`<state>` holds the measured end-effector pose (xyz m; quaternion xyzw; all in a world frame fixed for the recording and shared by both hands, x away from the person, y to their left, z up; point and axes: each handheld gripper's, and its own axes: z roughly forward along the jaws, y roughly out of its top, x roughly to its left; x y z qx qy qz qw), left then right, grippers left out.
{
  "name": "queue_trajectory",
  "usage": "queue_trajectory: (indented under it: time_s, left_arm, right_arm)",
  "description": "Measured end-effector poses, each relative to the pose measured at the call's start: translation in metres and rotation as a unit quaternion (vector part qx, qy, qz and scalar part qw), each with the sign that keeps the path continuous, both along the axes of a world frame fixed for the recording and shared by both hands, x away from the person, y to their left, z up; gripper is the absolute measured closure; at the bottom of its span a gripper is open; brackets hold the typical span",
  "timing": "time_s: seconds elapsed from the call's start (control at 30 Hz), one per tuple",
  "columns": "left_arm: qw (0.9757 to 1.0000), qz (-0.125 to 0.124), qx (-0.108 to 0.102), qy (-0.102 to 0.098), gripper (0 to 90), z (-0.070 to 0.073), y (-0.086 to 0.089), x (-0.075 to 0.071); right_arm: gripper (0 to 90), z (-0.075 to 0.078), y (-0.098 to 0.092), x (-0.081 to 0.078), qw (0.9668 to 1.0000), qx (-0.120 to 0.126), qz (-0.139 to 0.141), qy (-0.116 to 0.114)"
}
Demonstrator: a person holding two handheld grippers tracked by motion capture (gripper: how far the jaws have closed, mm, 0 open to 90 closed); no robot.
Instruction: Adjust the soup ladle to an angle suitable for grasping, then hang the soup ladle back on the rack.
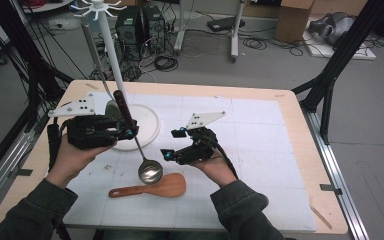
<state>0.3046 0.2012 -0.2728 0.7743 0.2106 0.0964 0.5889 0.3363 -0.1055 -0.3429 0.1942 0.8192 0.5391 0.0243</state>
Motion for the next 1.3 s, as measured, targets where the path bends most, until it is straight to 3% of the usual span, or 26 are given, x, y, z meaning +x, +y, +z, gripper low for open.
queue_trajectory:
  time_s: [0.23,0.53,0.77,1.3]
  left_arm:
    - [1.0000,0.001,0.006,-0.006,73.4,0.007,0.003,0.000]
    - [0.9998,0.000,0.009,-0.016,73.4,0.018,0.009,0.001]
    - [0.9997,0.000,0.011,-0.022,73.4,0.027,0.014,0.006]
    - [0.9995,-0.001,0.012,-0.030,73.4,0.049,0.027,0.027]
  right_arm:
    - [16.7,-0.008,-0.020,-0.001,0.9988,0.003,-0.048,-0.007]
    - [15.5,-0.018,-0.056,-0.004,0.9967,-0.012,-0.080,-0.008]
    - [12.8,-0.028,-0.088,-0.010,0.9935,-0.004,-0.114,-0.001]
    - [10.2,-0.038,-0.119,-0.017,0.9897,-0.015,-0.141,0.014]
